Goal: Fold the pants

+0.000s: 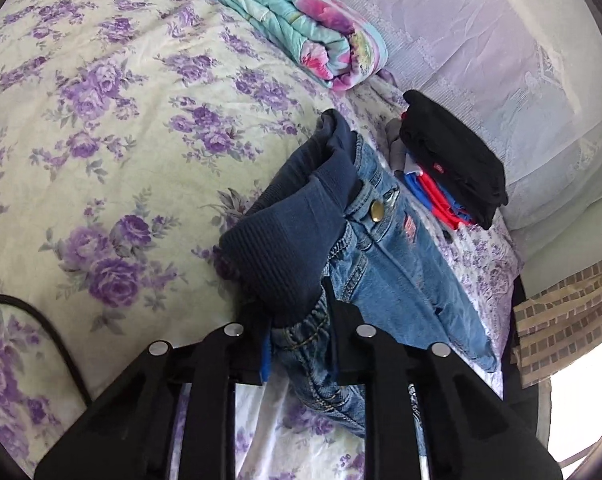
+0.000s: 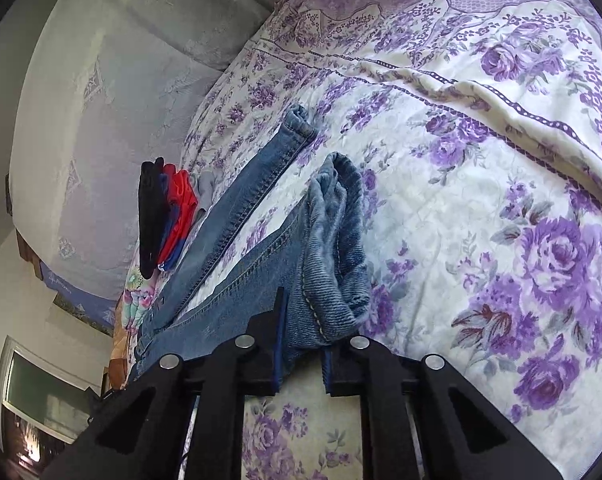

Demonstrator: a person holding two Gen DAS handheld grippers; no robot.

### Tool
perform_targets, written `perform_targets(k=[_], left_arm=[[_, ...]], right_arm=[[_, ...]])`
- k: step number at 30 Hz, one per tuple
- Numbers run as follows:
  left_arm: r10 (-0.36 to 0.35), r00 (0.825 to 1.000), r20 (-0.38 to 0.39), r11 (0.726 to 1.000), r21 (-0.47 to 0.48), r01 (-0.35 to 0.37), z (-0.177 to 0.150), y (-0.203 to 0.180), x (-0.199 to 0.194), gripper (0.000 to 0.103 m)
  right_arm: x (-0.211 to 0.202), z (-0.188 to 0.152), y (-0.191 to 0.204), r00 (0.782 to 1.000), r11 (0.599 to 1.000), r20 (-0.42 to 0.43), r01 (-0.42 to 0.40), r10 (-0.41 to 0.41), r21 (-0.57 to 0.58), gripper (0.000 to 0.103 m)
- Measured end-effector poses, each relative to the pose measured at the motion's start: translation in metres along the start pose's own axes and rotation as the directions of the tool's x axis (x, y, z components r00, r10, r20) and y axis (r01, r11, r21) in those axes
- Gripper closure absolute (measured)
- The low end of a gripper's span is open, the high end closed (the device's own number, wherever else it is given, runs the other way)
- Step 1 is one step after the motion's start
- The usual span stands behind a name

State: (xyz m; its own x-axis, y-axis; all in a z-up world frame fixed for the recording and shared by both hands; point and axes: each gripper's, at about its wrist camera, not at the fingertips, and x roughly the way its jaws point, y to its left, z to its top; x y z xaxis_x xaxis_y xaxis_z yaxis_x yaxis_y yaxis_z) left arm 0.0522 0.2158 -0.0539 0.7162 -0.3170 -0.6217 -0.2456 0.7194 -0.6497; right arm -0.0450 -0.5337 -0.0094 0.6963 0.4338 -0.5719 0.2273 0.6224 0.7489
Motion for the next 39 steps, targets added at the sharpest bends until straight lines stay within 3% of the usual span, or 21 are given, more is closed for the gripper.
perform_targets(k=[4, 7, 12, 15, 16, 18, 19, 21, 24, 29, 32, 35, 37, 39], left_arm=[[0.002, 0.996, 0.088, 1.000, 0.002, -0.002, -0.007, 0.005, -0.052, 0.085], [0.031, 0.994, 0.101, 0.999, -0.041, -0.027, -0.019, 0.028, -0.079, 0.085], [0.078, 0.993, 0.087, 0.994, -0.078, -0.071, -0.044, 0.060, -0.073, 0.082], [0.103, 0.988, 0.114, 0.995, -0.013, -0.102, -0.046, 0.052, -0.075, 0.076], [0.104, 0.988, 0.116, 0.995, -0.009, -0.104, -0.045, 0.054, -0.081, 0.072], [0.121, 0.979, 0.165, 0.993, -0.035, -0.116, -0.042, 0.060, -0.102, 0.051], [0.145, 0.969, 0.198, 0.989, -0.054, -0.137, -0.041, 0.064, -0.114, 0.046], [0.175, 0.949, 0.261, 0.984, -0.083, -0.159, -0.036, 0.068, -0.138, 0.043], [0.124, 0.953, 0.277, 0.992, -0.027, -0.121, -0.028, 0.052, -0.151, 0.043], [0.046, 0.980, 0.191, 0.968, 0.234, -0.091, -0.025, -0.022, -0.113, 0.043], [0.039, 0.993, 0.115, 0.942, 0.328, -0.075, -0.026, -0.052, -0.074, 0.043], [0.085, 0.995, 0.061, 0.929, 0.357, -0.101, -0.023, -0.058, -0.035, 0.043], [0.162, 0.987, 0.015, 0.926, 0.343, -0.157, -0.018, -0.044, -0.003, 0.043], [0.199, 0.980, -0.032, 0.931, 0.319, -0.178, -0.014, -0.023, 0.021, 0.058]], right_arm=[[-0.008, -0.004, 0.022, 0.999, 0.997, -0.029, -0.045, 0.043, -0.055, 0.092], [-0.018, -0.019, 0.037, 0.995, 0.993, -0.079, -0.068, 0.060, -0.095, 0.092], [-0.021, -0.037, 0.023, 0.993, 0.996, -0.118, -0.026, 0.015, -0.091, 0.092], [-0.012, -0.041, 0.012, 0.991, 0.996, -0.134, -0.013, 0.001, -0.089, 0.094], [-0.015, -0.040, 0.012, 0.991, 0.996, -0.136, -0.020, 0.008, -0.088, 0.089], [-0.029, -0.035, 0.012, 0.995, 0.998, -0.099, -0.004, -0.002, -0.067, 0.081], [-0.040, -0.031, 0.012, 0.998, 0.998, -0.049, 0.025, -0.029, -0.065, 0.071], [-0.063, -0.023, 0.017, 0.993, 0.990, 0.066, 0.104, -0.098, -0.090, 0.068], [-0.074, -0.021, 0.046, 0.990, 0.976, 0.120, 0.100, -0.078, -0.191, 0.068], [-0.044, -0.033, 0.104, 0.999, 0.942, 0.031, -0.016, 0.028, -0.335, 0.068], [-0.016, -0.038, 0.122, 0.998, 0.932, -0.043, -0.065, 0.053, -0.357, 0.068], [0.008, -0.045, 0.124, 0.994, 0.934, -0.103, -0.074, 0.040, -0.350, 0.063], [0.025, -0.047, 0.114, 0.989, 0.941, -0.150, -0.056, 0.005, -0.335, 0.058], [0.045, -0.048, 0.090, 0.977, 0.961, -0.208, -0.023, -0.036, -0.274, 0.062]])
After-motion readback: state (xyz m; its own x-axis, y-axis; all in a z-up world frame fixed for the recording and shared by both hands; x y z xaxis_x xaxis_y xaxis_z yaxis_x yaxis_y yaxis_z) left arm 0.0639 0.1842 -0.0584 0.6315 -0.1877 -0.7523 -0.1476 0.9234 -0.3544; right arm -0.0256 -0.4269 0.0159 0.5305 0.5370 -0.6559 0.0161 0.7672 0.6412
